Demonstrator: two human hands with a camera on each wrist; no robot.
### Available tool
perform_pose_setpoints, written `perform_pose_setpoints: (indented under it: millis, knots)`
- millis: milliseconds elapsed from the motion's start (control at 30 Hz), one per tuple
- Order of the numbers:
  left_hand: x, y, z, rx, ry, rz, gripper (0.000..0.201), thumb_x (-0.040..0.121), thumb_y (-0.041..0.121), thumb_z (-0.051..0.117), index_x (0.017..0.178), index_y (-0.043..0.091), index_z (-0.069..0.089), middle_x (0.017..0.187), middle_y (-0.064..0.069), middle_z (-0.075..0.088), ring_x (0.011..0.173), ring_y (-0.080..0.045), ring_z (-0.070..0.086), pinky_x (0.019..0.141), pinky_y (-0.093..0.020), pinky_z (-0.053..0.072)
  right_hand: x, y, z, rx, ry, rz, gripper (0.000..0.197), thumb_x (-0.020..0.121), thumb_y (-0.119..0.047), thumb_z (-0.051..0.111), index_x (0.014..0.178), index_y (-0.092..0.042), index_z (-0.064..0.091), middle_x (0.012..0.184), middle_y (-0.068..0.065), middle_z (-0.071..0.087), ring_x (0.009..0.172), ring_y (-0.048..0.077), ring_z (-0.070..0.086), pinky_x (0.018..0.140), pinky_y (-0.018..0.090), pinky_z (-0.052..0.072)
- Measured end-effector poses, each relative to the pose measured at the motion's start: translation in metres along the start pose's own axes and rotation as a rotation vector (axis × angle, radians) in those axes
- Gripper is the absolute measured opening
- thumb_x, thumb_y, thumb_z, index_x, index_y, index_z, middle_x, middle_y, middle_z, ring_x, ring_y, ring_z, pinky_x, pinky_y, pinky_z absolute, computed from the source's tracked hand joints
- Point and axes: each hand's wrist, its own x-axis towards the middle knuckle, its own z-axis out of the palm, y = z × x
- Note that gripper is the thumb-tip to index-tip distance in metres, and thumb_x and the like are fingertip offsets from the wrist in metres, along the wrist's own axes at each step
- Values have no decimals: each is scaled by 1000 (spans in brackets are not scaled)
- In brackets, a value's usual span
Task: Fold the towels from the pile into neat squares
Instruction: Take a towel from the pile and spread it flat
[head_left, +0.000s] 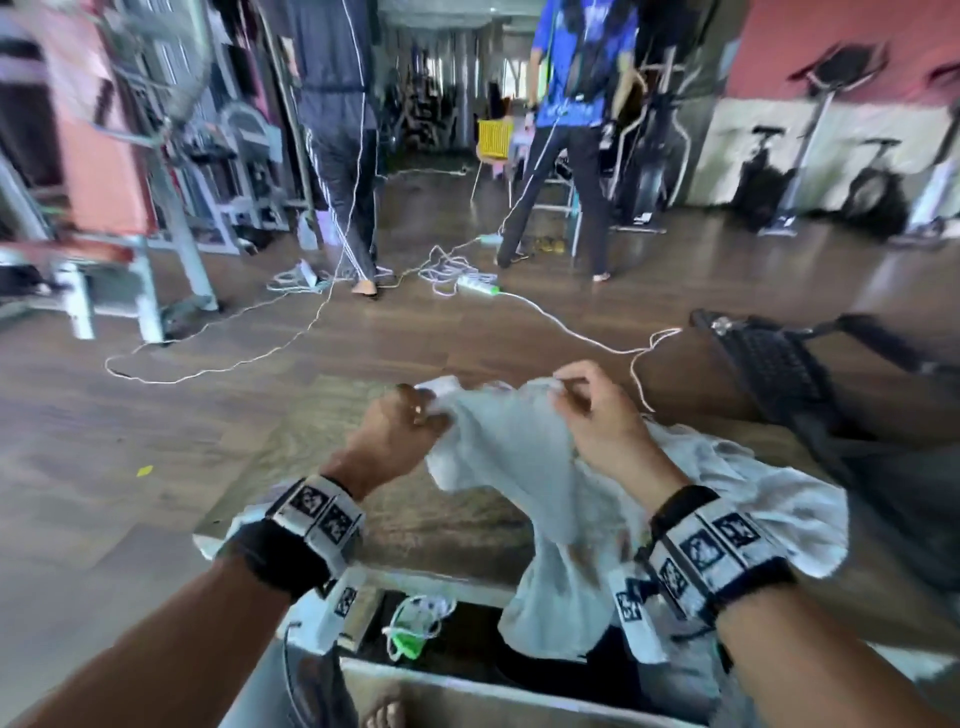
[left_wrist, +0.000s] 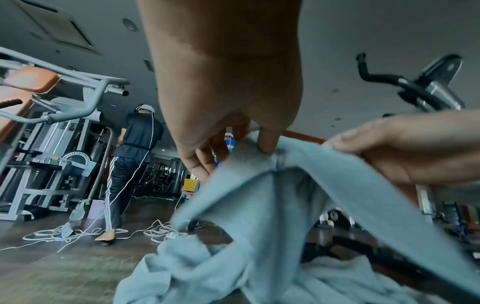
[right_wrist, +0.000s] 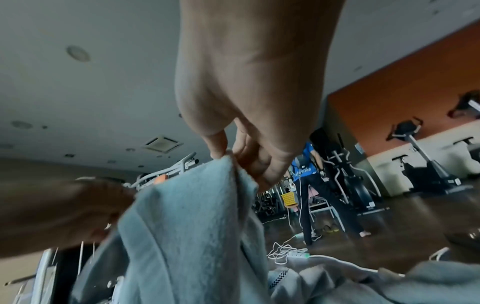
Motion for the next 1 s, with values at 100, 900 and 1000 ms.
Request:
perform_pose_setpoints:
  millis: [100,900,1000]
  knots:
    - [4,28,-15,8,-54,-20,18,94,25,56,77,19,53,69,1,56,70,-20,49,63,-26,34,-23,-23,-4,35,-105,-15,35,88,-38,73,116,-25,54,99,-14,62,98,15,64,96,41,51]
    - [8,100,-31,-19,-106,359,7,84,7,68,80,12,67,77,-4,68,68,-12,56,64,-25,46,-39,-89,-33,-378,-45,-322,16,83,-33,65,80,-18,61,75,-4,56,77,23,55,73,42,50]
    - [13,88,-30,12,-15,367,8,82,18,69,78,13,63,70,-2,63,64,-15,52,58,-24,40,-30,-94,-43,-345,-10,-291,12,87,-9,57,79,-17,58,67,-5,54,68,21,49,62,34,43]
